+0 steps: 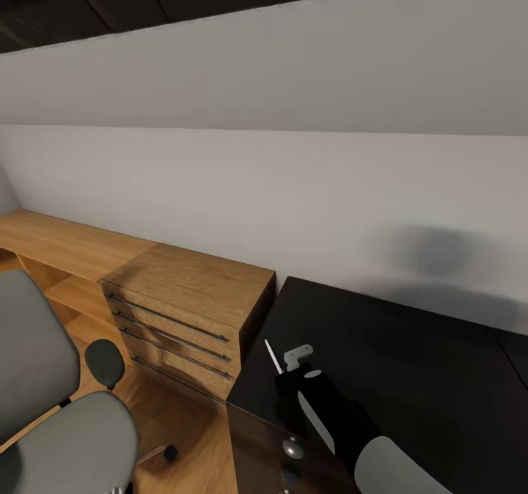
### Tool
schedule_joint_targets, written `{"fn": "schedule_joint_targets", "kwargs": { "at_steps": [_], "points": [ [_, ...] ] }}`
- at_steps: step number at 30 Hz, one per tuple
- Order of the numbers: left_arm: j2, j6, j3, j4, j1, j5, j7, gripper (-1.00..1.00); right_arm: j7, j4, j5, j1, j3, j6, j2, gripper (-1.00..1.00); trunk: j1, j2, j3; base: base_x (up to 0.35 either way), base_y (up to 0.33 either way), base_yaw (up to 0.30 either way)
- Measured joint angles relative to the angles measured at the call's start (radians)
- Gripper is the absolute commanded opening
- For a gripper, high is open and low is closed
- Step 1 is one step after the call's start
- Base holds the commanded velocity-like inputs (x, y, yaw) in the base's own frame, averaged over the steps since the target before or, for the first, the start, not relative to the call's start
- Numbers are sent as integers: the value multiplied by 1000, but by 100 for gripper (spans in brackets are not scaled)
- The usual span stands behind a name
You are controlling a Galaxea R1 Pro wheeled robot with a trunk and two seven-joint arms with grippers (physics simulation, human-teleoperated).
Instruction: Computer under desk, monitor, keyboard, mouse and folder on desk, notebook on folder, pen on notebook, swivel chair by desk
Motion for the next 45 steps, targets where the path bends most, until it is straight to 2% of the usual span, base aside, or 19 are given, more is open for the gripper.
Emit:
{"fn": "schedule_joint_targets", "kwargs": {
  "at_steps": [10,20,24,25,27,29,30,32,34,37,41,45],
  "points": [
    [0,0,-1,0,0,0,0,100,-1,0,-1,0,0,0,0,-100,0,0,0,0,0,0],
    [0,0,-1,1,0,0,4,100,-21,-13,-1,0,-1,-5,-2,-100,-38,70,31,0,0,0],
    [0,0,0,2,0,0,6,100,-81,-106,0,1,-6,-9,-5,-100,-54,98,44,0,0,0],
    [0,0,0,2,0,0,7,100,-142,-177,2,3,-8,-9,-8,-100,-57,105,47,0,0,0],
    [0,1,-1,2,0,0,7,100,-214,-266,1,12,-9,-8,-10,-100,-65,119,53,-92,0,0],
    [0,0,-1,2,0,-1,7,100,-296,-380,-4,45,-12,-4,-11,-100,-72,133,60,-223,0,0],
    [0,1,-1,3,0,-1,7,100,-312,-407,-7,56,-15,-3,-12,-100,-76,140,63,-272,0,0],
    [0,1,-1,3,0,-1,7,100,-353,-499,-26,97,-48,0,-12,-100,-84,154,69,-303,0,0],
    [0,1,-1,4,0,-1,7,100,-373,-576,-55,131,-98,2,-12,-100,-91,168,75,-319,0,0],
    [0,1,-1,7,0,-1,7,100,-382,-635,-80,157,-127,3,-12,-100,-103,189,85,-246,0,0],
    [0,2,-2,22,0,-1,7,100,-387,-680,-99,176,-149,3,-13,-100,-119,217,97,-64,0,0],
    [0,3,-4,31,0,-1,8,100,-388,-704,-109,184,-152,2,-10,-100,-134,245,110,-8,0,0]
  ]
}}
